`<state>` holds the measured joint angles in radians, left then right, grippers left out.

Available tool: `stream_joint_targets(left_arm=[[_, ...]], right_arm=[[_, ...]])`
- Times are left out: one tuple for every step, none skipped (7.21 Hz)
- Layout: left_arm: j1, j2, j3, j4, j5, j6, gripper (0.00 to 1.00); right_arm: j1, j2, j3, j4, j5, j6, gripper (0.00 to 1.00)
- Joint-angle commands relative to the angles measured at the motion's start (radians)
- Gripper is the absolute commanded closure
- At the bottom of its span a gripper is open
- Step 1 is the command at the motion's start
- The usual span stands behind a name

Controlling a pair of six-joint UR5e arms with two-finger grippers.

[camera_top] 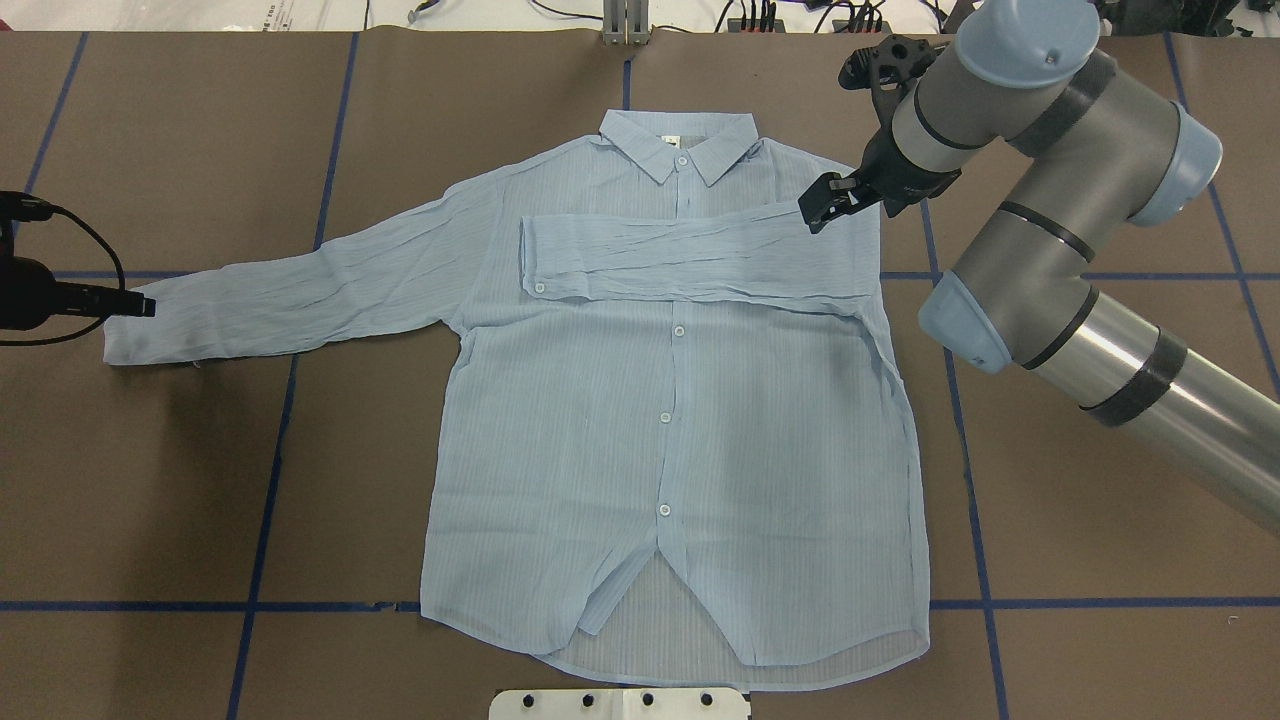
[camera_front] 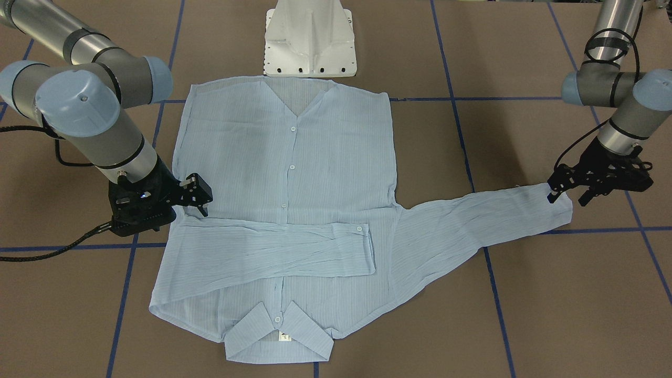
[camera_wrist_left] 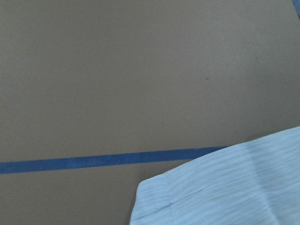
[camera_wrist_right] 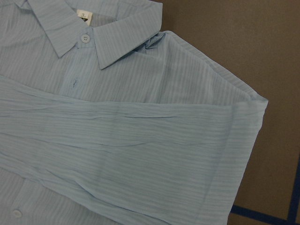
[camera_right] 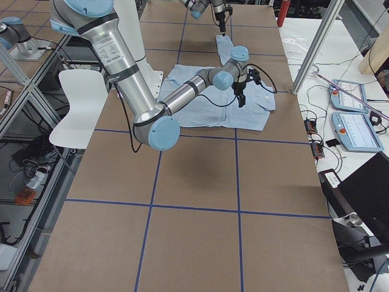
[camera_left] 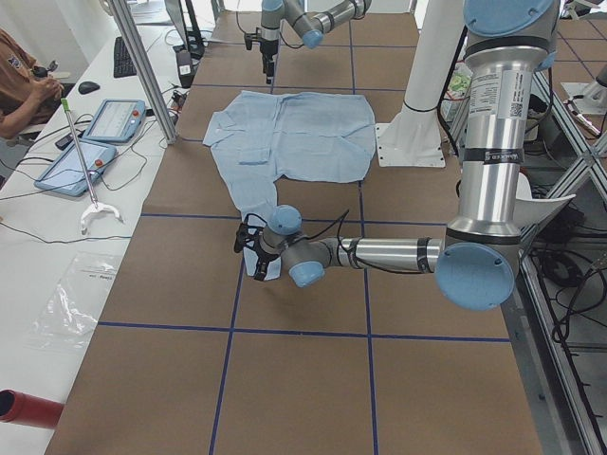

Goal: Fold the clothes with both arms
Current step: 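Grasp the cuff of the other sleeve with the left gripper while the right gripper withdraws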

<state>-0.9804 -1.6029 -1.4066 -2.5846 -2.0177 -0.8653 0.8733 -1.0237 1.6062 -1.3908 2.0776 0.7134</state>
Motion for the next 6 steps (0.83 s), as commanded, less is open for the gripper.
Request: stream_joint_targets(left_arm=[[0.003,-0.002,0.024,0.001,0.0,0.003,0.17],[0.003,-0.002,0.032,0.001,0.01,0.003,0.17],[0.003,-0.002,0.032,0.004,0.014,0.003,0.19],[0.003,-0.002,0.032,0.01,0.016,0.003,0.26],[0.003,-0.002,0.034,0.011,0.016,0.003,0.31],[0.003,-0.002,0.038,0.011,0.016,0.003,0.33]], right_arm=[[0.001,-0.004,0.0,0.001,0.001,-0.003,0.0],[0.001,-0.004,0.001,0.001,0.001,-0.003,0.0],[0.001,-0.004,0.0,0.001,-0.001,-0.003,0.0],[0.001,-0.004,0.0,0.001,-0.001,-0.003,0.0],[0.001,-0.004,0.0,0.001,-0.001,-0.003,0.0],[0.003,-0.004,0.0,0.001,-0.001,-0.003,0.0]])
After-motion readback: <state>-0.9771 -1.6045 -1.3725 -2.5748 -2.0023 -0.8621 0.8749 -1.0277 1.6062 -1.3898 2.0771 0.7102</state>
